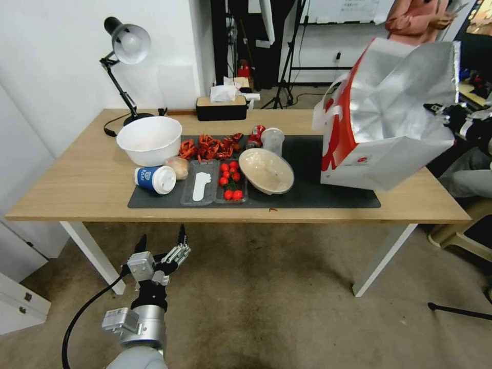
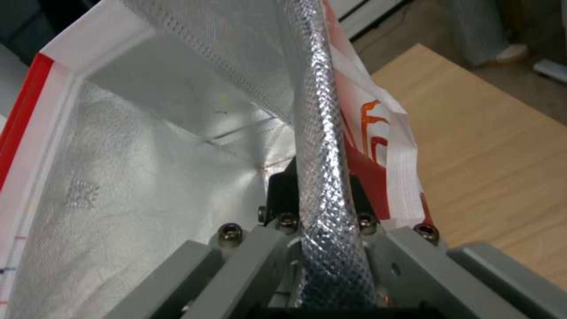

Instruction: Pick up the food delivery bag from the floor and place it on the table.

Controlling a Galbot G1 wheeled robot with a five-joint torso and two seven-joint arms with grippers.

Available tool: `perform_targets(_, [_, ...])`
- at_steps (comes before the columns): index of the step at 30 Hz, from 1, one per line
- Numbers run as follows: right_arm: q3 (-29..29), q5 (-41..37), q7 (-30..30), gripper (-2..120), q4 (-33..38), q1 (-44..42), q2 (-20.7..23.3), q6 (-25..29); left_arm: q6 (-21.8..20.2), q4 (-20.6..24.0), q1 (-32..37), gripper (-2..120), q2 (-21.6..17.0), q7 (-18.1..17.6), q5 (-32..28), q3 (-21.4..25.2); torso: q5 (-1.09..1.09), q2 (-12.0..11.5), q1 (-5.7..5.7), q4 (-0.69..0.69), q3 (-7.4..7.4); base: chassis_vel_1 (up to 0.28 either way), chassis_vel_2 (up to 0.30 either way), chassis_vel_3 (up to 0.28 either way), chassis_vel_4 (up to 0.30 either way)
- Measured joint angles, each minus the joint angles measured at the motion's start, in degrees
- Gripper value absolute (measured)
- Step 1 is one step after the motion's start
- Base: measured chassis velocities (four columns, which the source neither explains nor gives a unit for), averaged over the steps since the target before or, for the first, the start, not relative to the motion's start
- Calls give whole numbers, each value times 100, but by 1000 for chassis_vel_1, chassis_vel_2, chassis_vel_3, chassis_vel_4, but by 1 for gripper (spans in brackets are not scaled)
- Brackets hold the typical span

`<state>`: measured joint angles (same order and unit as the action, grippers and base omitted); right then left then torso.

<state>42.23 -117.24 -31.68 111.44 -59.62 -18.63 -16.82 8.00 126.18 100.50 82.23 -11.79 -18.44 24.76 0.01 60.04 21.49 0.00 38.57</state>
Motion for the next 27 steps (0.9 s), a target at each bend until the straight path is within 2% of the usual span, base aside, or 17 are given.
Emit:
perform_targets(7, [-51,-211,-207,0,-90,80,148,-408,17,28,0,100,-43,-10,33,-11,-1,0,0,0,0,0,0,0,0])
perform_targets(19, [-280,-246,-48,0,-220,197,149,-588,41,18,-6,100,54,-28,71,-48,0,0,0,0,0,0,0,0,0])
perform_targets(27, [-496,101,150,0,-308,314,82,-635,55,20,1,100,83,-41,81,-43,-1,0,-1,0,0,0,0,0,0])
